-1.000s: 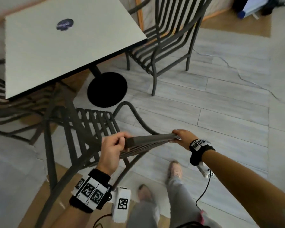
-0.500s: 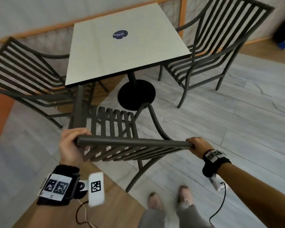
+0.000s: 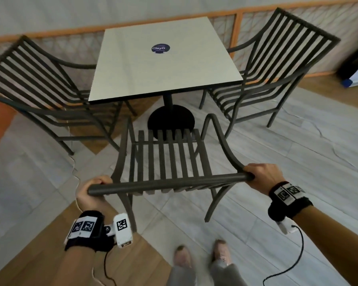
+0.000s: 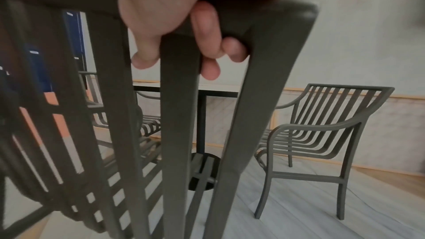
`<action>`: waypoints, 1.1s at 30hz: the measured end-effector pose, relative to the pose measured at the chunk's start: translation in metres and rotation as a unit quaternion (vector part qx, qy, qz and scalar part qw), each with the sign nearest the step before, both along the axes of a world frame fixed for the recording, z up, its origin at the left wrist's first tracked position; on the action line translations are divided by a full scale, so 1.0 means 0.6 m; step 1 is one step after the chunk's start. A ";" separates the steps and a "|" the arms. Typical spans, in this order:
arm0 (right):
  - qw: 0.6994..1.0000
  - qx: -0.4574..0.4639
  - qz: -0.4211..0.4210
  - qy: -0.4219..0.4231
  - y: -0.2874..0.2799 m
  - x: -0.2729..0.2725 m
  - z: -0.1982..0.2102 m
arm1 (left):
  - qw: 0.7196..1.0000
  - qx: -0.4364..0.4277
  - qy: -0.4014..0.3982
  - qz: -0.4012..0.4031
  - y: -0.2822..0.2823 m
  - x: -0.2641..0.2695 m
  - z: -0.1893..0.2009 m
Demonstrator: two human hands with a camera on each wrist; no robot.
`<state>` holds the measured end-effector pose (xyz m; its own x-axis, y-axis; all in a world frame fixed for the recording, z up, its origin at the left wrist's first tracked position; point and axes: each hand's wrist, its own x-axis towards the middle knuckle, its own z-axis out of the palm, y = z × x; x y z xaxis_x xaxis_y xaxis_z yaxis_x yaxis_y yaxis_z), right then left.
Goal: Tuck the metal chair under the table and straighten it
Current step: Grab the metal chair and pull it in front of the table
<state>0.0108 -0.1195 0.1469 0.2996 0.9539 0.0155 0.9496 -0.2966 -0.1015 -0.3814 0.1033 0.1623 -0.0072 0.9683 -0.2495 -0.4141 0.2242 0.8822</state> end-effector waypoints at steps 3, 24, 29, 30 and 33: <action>1.000 -0.002 0.020 0.000 -0.015 -0.027 0.000 | 0.999 -0.042 -0.015 -0.010 0.008 -0.020 -0.041; 0.995 -0.081 0.037 0.052 -0.017 -0.121 -0.033 | 0.949 -0.020 0.256 -0.182 0.010 -0.114 -0.141; 0.991 -0.124 0.027 0.037 -0.006 -0.126 -0.031 | 0.900 0.010 0.383 -0.209 0.017 -0.110 -0.130; 0.990 -0.133 0.022 0.033 0.002 -0.123 -0.030 | 0.900 0.003 0.385 -0.203 0.024 -0.106 -0.130; 0.987 -0.158 0.011 0.034 0.033 -0.106 -0.027 | 0.897 -0.012 0.399 -0.190 0.054 -0.094 -0.135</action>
